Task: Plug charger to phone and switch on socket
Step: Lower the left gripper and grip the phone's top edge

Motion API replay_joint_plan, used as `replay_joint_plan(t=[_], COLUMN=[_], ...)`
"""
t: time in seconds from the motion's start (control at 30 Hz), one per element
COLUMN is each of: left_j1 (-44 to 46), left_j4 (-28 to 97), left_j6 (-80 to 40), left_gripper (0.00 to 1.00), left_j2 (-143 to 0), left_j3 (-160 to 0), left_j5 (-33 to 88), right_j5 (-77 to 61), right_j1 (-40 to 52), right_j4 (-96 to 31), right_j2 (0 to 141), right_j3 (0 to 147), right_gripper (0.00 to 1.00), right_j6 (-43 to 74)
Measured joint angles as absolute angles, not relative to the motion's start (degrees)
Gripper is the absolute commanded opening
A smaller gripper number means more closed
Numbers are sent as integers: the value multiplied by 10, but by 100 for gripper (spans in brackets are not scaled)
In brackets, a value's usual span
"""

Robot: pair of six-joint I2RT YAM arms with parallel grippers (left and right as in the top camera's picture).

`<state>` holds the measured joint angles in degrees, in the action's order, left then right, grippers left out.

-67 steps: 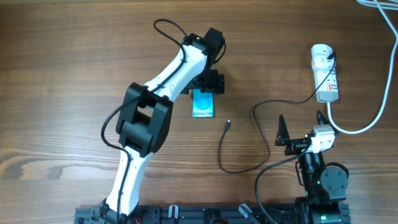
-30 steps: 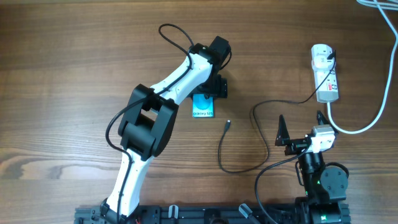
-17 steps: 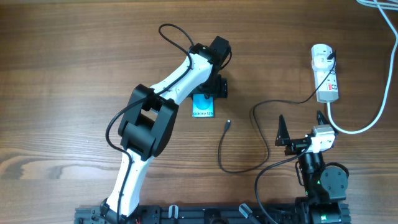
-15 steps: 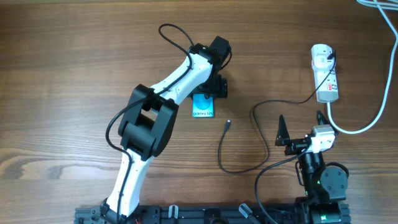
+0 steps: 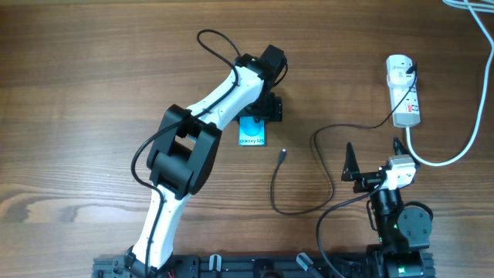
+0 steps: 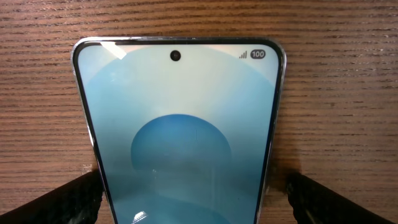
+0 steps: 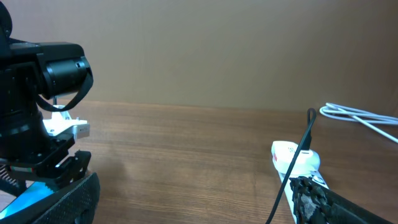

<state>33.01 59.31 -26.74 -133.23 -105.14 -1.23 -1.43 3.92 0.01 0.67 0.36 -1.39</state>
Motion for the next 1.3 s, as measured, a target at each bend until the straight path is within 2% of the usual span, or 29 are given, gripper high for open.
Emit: replay_joint_plan(t=[1.3], left_j1=[331], left_j4=[627], left_j6=[-269], left_gripper=[100], left_j2=[-1332], left_j3=[-1052], left_j5=[-12], right_j5=[-14], right_j1=[39], right_j4=[0], right_j2=[7], right_j3=[4], right_gripper=[100], right_j6=[-14])
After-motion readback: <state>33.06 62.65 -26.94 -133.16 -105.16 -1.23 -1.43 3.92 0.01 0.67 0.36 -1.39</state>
